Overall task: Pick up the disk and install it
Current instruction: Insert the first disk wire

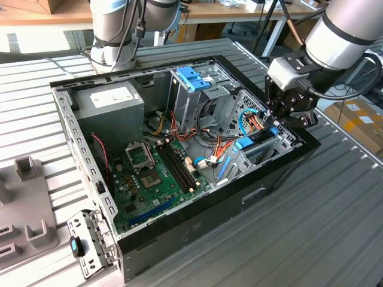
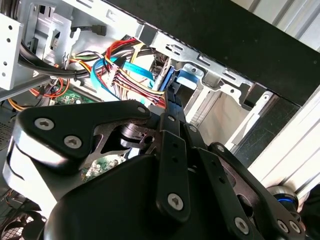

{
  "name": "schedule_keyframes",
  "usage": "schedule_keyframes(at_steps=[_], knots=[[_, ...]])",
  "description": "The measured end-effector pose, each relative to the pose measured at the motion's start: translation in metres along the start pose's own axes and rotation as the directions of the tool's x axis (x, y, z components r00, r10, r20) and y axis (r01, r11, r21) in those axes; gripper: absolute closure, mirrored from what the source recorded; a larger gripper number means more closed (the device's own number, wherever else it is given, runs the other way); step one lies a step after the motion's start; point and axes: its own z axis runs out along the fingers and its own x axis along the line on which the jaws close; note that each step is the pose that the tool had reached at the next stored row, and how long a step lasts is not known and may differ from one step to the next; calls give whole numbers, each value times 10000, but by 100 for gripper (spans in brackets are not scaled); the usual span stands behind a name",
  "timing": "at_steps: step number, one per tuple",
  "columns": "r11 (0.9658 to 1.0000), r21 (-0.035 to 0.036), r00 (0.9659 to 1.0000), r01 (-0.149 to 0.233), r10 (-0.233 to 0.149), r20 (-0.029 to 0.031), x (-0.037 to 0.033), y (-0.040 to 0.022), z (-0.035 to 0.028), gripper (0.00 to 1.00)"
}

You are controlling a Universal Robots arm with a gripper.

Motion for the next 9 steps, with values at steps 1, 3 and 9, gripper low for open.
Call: schedule_keyframes(at_steps=[1, 3, 9], knots=[[10000, -9, 10000, -1, 1, -1, 1, 1, 10, 89], [10000, -25, 10000, -3, 3, -2, 4, 2, 34, 89], [10000, -49, 10000, -5, 5, -5, 9, 4, 77, 89]])
